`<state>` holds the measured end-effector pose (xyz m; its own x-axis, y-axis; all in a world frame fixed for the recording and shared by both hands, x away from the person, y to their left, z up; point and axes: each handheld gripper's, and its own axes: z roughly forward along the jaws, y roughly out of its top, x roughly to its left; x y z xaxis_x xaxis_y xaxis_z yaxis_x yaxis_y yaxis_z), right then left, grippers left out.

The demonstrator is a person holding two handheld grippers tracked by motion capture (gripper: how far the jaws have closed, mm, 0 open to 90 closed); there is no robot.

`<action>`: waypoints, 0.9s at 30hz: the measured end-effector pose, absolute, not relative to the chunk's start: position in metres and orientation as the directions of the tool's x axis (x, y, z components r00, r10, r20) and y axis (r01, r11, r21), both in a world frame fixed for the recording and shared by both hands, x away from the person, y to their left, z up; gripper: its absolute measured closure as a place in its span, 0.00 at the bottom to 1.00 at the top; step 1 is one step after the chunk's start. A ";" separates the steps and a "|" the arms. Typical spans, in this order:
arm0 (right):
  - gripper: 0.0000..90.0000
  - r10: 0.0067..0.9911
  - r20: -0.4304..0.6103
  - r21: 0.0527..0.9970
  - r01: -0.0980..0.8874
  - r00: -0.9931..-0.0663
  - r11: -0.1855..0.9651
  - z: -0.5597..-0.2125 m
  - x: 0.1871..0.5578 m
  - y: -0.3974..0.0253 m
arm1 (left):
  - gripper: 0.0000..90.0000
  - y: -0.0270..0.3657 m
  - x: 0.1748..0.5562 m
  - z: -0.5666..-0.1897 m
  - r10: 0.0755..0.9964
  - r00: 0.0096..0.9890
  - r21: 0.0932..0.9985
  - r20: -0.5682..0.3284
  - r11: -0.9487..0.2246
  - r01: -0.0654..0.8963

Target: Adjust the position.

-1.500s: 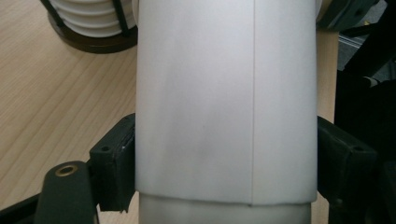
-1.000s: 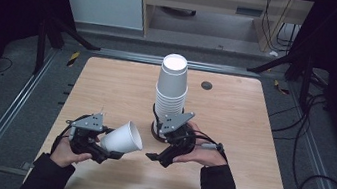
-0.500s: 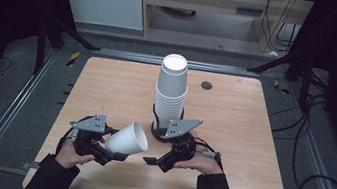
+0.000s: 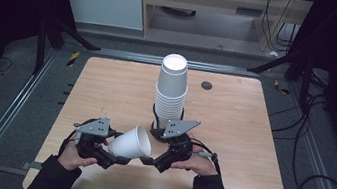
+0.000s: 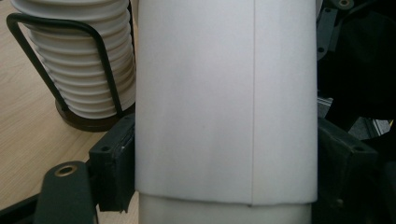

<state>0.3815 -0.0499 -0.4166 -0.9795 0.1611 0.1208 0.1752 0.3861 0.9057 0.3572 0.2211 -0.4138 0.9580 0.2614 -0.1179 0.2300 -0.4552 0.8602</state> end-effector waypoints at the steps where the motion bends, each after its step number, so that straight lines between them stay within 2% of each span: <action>1: 0.04 0.158 0.126 0.906 0.178 -0.979 0.383 -0.417 0.382 -0.050 | 0.22 0.221 0.357 -0.414 0.258 0.959 0.861 -0.118 -0.455 0.228; 27: 0.05 0.067 0.175 0.900 0.187 -0.982 0.395 -0.425 0.381 -0.033 | 0.23 0.205 0.351 -0.418 0.215 0.972 0.834 -0.094 -0.516 0.195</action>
